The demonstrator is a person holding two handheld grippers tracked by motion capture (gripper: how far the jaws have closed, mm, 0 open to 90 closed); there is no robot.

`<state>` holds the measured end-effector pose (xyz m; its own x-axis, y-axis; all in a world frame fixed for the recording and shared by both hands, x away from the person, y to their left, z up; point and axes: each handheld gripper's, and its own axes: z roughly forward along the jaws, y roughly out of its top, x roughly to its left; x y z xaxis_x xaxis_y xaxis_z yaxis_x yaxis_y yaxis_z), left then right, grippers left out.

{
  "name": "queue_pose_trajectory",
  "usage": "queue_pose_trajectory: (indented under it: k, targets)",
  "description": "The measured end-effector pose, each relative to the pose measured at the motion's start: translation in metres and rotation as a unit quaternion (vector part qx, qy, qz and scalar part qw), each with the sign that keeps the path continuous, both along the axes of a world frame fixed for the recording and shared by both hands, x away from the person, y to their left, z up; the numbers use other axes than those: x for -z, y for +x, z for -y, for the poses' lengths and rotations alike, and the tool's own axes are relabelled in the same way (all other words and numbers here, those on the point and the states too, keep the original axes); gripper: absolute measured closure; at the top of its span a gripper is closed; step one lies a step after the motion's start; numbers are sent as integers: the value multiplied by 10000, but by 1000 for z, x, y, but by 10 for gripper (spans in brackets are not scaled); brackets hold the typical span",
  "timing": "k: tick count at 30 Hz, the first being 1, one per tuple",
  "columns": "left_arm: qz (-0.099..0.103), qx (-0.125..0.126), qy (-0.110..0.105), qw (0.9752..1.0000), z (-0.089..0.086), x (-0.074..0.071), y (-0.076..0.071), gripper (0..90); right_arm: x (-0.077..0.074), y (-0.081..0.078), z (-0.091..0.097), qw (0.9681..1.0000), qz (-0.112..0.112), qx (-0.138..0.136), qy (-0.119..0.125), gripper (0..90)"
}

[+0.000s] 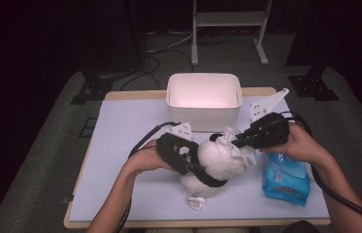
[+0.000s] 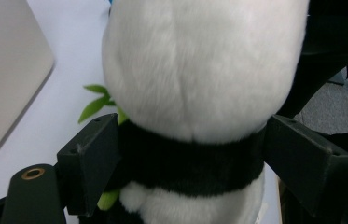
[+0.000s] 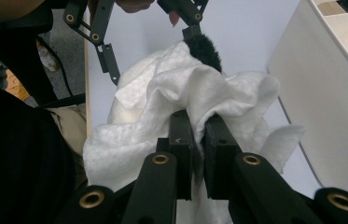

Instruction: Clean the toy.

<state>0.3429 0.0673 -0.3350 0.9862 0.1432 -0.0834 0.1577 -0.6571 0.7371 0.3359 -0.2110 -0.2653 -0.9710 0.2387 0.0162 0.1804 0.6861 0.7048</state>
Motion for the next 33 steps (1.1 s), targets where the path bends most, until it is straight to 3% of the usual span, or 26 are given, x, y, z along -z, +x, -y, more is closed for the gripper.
queue_pose_trajectory:
  k: [18,27,29,33]
  targets:
    - [-265,-41,75,9996,-9,29,0,159,9,-2,20,9997,-124,194,36,828]
    - [-109,11,215,9997,3,36,-2,94,16,-1,24,9994,-178,282,38,830]
    - [-60,-20,178,9998,4,37,-3,130,17,-1,26,9994,-176,311,41,830]
    - [45,-70,138,9999,2,33,-4,295,19,0,30,9991,-195,357,100,830]
